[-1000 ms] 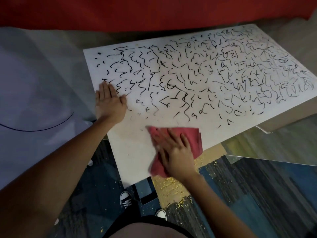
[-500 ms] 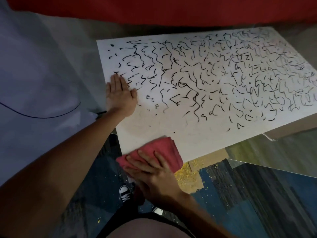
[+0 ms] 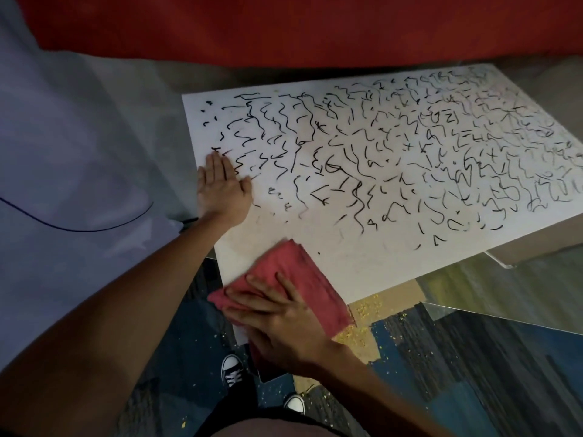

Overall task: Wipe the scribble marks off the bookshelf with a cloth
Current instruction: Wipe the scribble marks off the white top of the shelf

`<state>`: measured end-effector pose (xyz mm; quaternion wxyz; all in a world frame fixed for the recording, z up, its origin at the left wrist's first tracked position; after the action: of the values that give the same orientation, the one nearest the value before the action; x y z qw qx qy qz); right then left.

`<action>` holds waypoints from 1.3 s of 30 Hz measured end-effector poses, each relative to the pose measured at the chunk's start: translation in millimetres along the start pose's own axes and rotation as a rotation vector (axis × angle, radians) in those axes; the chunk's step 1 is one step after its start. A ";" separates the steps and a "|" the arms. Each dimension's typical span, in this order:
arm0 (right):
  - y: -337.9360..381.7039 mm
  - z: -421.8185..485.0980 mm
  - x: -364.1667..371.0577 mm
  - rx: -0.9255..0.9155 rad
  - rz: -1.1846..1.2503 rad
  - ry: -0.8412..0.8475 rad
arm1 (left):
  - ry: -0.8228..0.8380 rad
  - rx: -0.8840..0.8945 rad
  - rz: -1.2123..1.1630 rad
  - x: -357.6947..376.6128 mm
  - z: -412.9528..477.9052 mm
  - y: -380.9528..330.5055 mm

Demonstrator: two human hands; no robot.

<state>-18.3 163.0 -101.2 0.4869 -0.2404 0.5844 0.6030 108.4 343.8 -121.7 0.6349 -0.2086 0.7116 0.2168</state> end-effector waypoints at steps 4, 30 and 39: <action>-28.4 12.0 -0.5 0.008 -0.026 0.094 | 0.005 0.010 0.005 -1.5 -1.7 0.5; -89.0 50.8 -33.1 0.400 -0.085 -0.129 | -0.139 0.010 -0.189 -7.6 1.0 8.2; -144.4 105.3 -49.9 0.602 -0.008 -0.103 | -0.115 0.031 -0.130 -6.4 3.2 3.5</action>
<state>156.9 223.8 -105.1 0.5675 -0.0569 0.7105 0.4122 109.7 348.7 -115.5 0.6906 -0.2317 0.6621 0.1759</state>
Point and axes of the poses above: each hand's wrist, its own z-axis towards the middle knuckle, its own x-axis out of the palm, y = z × x, the point moved 9 cm from there along z, towards the middle knuckle, and after that the axes turned 12 degrees about z, right-handed, at the moved point
